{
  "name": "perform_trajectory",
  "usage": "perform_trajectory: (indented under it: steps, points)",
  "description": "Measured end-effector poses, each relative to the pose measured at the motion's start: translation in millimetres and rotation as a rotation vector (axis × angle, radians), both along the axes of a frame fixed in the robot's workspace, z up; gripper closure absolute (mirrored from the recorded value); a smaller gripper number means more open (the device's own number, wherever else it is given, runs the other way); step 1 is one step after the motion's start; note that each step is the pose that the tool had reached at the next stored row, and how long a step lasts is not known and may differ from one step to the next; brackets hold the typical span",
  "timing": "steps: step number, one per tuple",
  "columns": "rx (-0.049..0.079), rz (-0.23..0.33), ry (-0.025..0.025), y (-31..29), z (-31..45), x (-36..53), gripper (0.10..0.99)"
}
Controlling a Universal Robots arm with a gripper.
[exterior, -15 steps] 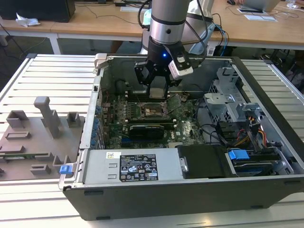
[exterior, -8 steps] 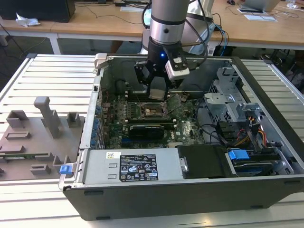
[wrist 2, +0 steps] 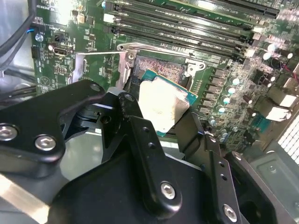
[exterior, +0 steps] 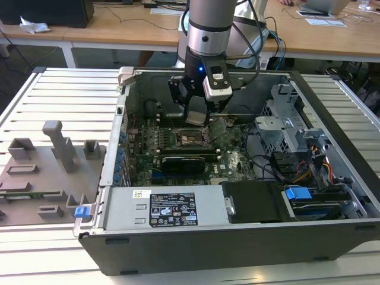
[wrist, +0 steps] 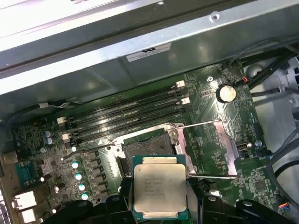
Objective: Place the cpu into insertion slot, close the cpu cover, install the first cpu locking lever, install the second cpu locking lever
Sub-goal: 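Place the cpu into insertion slot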
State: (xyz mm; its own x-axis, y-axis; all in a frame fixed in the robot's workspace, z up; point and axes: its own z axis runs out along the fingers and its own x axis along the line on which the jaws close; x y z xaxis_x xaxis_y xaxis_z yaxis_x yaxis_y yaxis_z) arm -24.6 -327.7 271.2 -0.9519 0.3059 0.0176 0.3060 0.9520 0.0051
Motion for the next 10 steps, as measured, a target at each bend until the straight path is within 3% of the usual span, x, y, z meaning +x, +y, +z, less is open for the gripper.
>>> perform_trajectory:
  steps: [10]
  points:
    - [-0.007, -0.09, 0.0, 0.0, -1.3, 0.0, 0.541]
